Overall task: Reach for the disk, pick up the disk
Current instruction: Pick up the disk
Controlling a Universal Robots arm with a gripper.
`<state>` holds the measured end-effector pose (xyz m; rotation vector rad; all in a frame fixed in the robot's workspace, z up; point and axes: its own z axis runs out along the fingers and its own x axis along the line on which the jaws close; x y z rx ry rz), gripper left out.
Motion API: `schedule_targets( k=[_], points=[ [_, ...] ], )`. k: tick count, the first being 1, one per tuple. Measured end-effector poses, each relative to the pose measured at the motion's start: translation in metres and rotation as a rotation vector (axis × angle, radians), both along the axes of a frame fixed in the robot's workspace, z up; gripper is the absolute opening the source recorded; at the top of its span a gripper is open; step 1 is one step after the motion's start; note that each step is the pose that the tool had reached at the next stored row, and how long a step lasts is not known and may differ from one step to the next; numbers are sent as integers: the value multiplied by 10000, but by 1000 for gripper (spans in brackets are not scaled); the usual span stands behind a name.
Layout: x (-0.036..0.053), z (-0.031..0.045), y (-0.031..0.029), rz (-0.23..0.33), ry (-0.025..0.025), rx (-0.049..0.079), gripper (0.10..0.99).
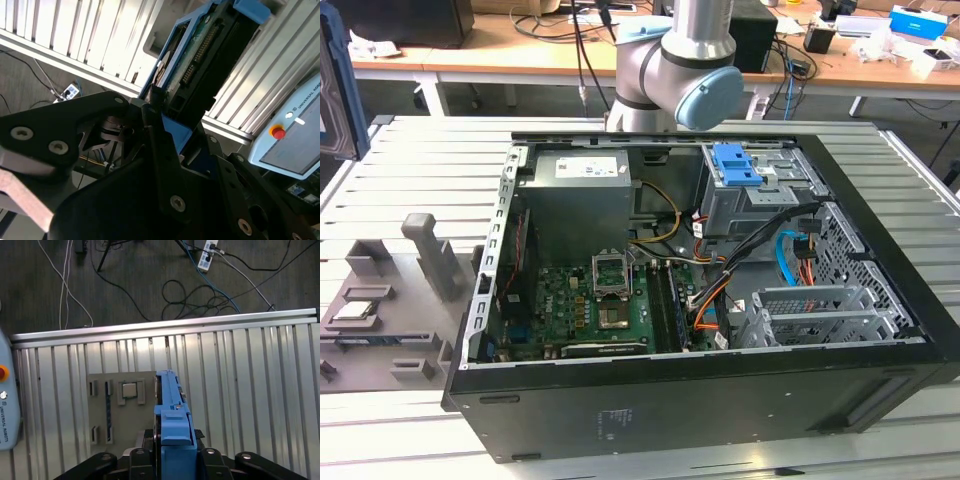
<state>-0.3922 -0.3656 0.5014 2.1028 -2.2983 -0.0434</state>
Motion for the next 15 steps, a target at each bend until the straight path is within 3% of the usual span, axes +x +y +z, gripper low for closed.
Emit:
schedule_targets(
  k=[15],
  points=[
    [0, 305, 0, 0, -1, 1, 373]
  ],
)
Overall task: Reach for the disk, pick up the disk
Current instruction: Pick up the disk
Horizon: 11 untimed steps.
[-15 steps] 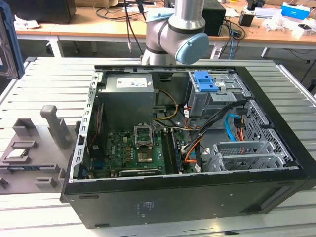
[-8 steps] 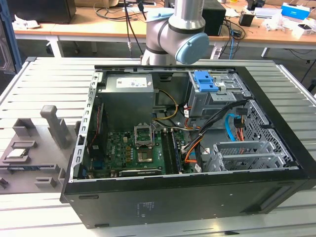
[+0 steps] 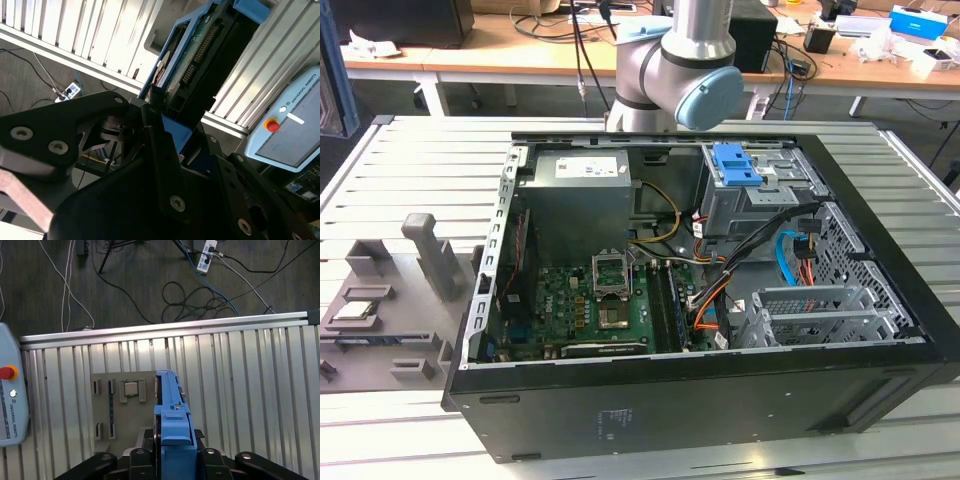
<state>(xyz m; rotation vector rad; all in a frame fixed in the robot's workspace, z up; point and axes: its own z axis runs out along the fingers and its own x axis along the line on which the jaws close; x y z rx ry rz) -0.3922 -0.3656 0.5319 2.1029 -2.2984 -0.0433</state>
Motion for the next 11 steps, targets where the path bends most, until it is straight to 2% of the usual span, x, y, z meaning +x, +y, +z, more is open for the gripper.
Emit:
schedule_targets(
  k=[4, 11],
  points=[
    [0, 62, 0, 0, 1, -1, 373],
    [23, 63, 0, 0, 1, 1, 373]
  ],
)
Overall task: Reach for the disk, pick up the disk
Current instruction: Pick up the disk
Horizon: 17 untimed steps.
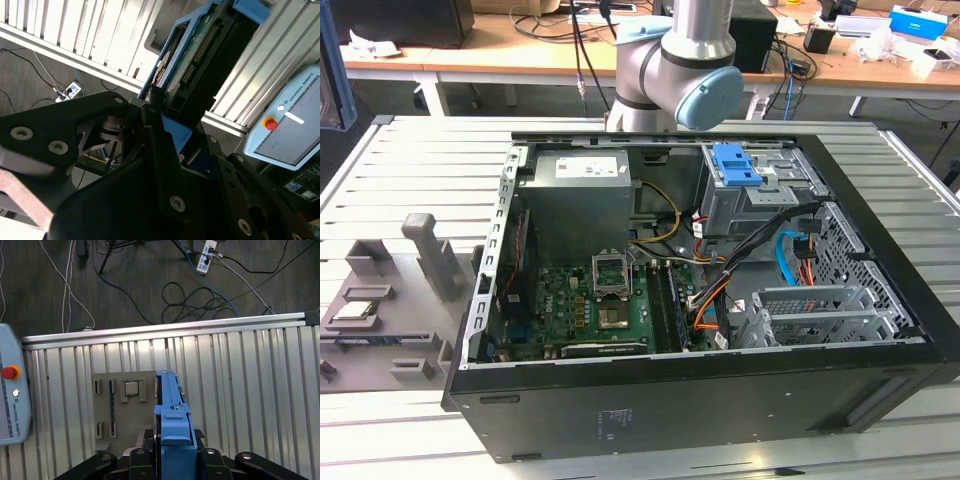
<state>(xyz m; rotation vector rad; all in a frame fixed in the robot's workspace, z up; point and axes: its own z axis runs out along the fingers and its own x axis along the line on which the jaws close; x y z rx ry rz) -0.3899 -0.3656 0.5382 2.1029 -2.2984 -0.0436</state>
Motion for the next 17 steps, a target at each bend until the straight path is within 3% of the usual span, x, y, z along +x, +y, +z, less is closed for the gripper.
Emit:
schedule_targets(
  k=[2, 8, 17],
  points=[
    [41, 0, 0, -1, 0, 0, 373],
    [290, -1, 9, 4, 12, 0, 373],
    [726, 0, 19, 151, 40, -1, 373]
  ],
)
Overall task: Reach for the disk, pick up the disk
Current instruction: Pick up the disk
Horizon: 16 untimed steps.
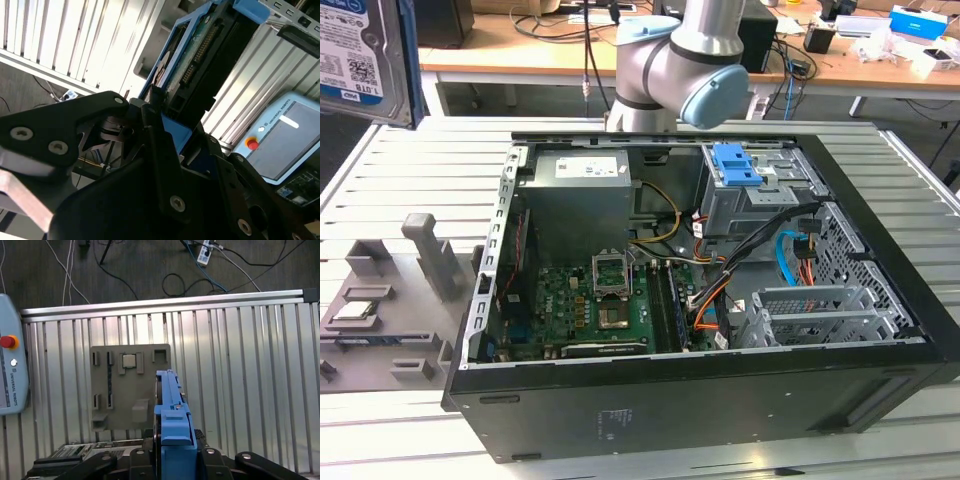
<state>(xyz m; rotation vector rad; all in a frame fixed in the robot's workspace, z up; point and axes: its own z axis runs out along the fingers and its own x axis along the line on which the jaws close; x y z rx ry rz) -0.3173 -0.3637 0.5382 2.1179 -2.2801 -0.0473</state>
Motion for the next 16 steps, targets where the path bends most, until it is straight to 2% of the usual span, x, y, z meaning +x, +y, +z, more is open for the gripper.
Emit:
schedule_targets(
  k=[4, 6, 8, 12, 14, 16],
  points=[
    [197, 0, 5, 58, 10, 0, 373],
    [268, 0, 6, 80, 13, 0, 373],
    [420, 0, 12, 129, 19, 0, 373],
    [601, -1, 17, 181, 27, 1, 373],
    [744, 0, 21, 224, 33, 0, 373],
    [815, -1, 22, 244, 35, 1, 373]
  ],
)
